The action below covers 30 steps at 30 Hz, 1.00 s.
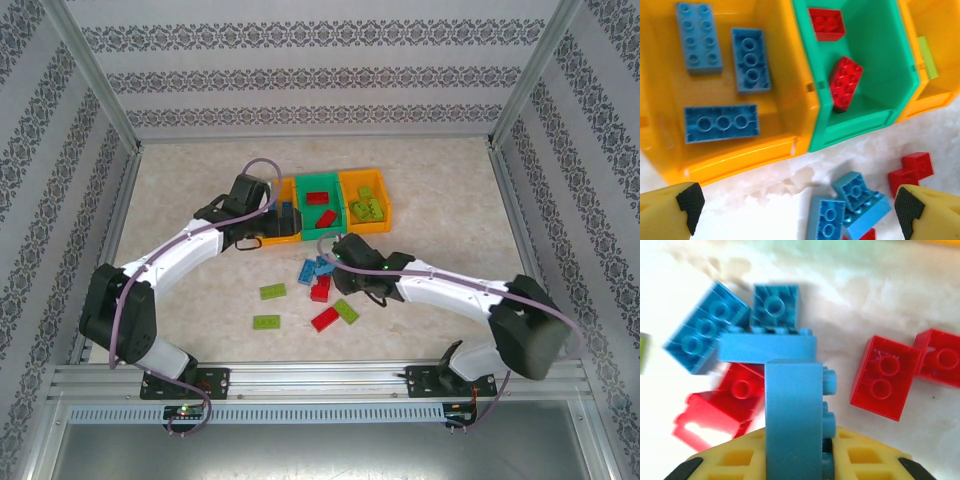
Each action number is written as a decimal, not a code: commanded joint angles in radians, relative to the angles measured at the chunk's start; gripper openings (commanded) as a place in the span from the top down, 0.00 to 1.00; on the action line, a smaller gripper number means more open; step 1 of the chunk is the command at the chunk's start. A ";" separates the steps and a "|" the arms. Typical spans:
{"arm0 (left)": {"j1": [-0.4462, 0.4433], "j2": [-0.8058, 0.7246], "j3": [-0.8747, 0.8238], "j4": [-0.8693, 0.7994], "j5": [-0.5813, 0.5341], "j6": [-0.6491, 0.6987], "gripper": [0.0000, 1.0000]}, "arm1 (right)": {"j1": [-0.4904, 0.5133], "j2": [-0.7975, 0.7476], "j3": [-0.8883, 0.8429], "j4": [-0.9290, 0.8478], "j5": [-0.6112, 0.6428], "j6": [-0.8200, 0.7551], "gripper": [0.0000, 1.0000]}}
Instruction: Sort the legos into containers by color
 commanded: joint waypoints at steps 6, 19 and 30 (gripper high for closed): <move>0.018 -0.122 -0.160 -0.092 -0.138 -0.074 0.01 | -0.078 0.169 0.342 0.046 -0.260 -0.074 0.77; -0.014 -0.145 -0.302 -0.203 -0.093 -0.233 0.00 | -0.174 0.727 0.977 -0.033 -0.411 0.050 0.80; -0.110 -0.042 -0.250 -0.224 -0.075 -0.329 0.00 | -0.187 0.873 1.112 -0.059 -0.423 0.080 0.53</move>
